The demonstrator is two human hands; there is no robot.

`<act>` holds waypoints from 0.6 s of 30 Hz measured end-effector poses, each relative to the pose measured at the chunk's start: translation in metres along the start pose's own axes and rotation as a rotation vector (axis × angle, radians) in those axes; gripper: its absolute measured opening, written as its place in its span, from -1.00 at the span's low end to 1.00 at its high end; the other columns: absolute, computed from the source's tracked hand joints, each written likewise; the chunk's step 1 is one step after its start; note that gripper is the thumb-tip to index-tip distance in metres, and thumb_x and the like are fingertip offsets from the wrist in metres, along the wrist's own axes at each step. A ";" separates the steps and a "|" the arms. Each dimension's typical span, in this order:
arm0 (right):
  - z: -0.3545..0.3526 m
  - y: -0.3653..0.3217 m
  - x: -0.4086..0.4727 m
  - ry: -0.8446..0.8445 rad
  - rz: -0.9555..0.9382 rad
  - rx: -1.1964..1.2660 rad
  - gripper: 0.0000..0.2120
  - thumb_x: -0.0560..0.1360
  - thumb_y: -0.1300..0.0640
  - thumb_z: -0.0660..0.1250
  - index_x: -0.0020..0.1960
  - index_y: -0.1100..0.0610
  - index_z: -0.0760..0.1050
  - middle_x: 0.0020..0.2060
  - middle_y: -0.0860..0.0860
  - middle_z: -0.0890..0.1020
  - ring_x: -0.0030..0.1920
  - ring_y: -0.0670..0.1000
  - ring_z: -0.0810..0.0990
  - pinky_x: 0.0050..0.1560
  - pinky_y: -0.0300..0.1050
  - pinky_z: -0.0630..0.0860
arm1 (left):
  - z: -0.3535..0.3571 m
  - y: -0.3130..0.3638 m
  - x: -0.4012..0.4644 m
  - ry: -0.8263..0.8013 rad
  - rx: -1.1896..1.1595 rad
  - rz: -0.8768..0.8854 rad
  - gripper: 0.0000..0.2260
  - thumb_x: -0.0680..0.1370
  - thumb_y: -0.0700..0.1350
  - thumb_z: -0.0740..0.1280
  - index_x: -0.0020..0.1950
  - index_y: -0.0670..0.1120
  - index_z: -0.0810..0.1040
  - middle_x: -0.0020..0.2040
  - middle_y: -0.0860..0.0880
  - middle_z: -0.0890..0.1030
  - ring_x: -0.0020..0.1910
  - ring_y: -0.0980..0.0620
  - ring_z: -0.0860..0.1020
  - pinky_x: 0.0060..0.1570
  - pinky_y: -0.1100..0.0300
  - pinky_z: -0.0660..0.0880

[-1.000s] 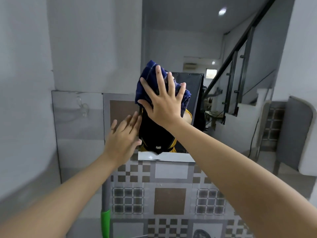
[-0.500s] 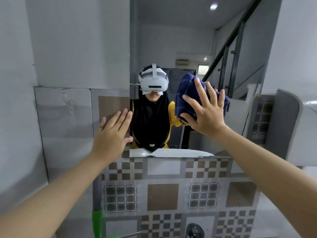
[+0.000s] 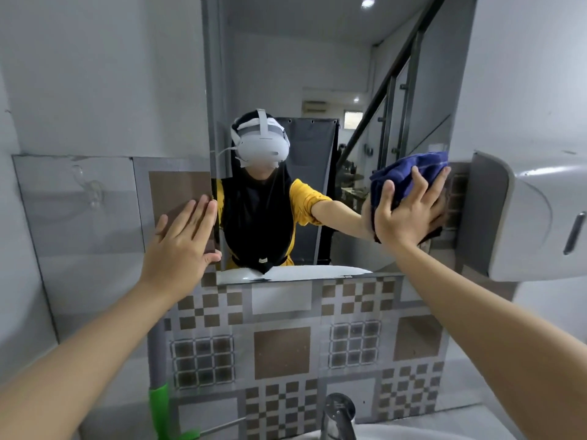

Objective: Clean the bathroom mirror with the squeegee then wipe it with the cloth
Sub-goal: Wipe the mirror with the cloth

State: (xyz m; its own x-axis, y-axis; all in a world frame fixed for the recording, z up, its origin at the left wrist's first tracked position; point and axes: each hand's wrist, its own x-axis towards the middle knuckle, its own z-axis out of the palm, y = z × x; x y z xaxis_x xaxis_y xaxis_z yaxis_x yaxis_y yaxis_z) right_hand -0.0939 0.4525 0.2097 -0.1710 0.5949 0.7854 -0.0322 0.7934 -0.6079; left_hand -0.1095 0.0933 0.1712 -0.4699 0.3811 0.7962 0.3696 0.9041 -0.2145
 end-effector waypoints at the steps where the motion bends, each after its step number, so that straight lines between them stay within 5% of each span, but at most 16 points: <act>1: 0.002 -0.007 -0.006 0.009 0.054 0.003 -0.48 0.50 -0.29 0.04 0.38 -0.08 0.25 0.55 0.05 0.03 0.43 0.22 0.21 0.37 0.30 0.14 | 0.001 0.000 -0.001 -0.012 0.003 0.002 -0.12 0.31 0.01 0.50 0.49 -0.15 0.11 0.46 -0.17 0.24 0.43 -0.14 0.23 0.27 -0.26 0.20; 9: 0.026 -0.072 -0.071 -0.031 0.028 0.112 -0.44 0.48 -0.30 0.05 0.38 -0.06 0.27 0.54 0.13 0.05 0.48 0.27 0.09 0.32 0.49 0.01 | 0.006 0.008 -0.018 -0.076 0.045 -0.015 0.01 0.20 0.11 0.54 0.49 -0.17 0.10 0.47 -0.20 0.21 0.43 -0.15 0.21 0.25 -0.22 0.21; 18: 0.057 -0.146 -0.135 -0.063 -0.445 0.098 -0.51 0.47 -0.25 0.24 0.34 -0.08 0.44 0.49 0.18 0.24 0.45 0.27 0.15 0.31 0.47 0.06 | 0.022 0.005 -0.031 -0.100 0.051 -0.037 -0.13 0.38 0.04 0.46 0.50 -0.17 0.03 0.50 -0.19 0.11 0.47 -0.10 0.07 0.31 -0.13 0.12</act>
State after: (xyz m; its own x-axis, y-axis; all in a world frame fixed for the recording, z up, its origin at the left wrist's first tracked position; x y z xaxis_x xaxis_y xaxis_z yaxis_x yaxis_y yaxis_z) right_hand -0.1222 0.2487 0.1859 -0.1792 0.1872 0.9658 -0.2089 0.9521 -0.2233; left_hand -0.1111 0.0900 0.1329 -0.5611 0.3621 0.7443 0.3106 0.9256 -0.2162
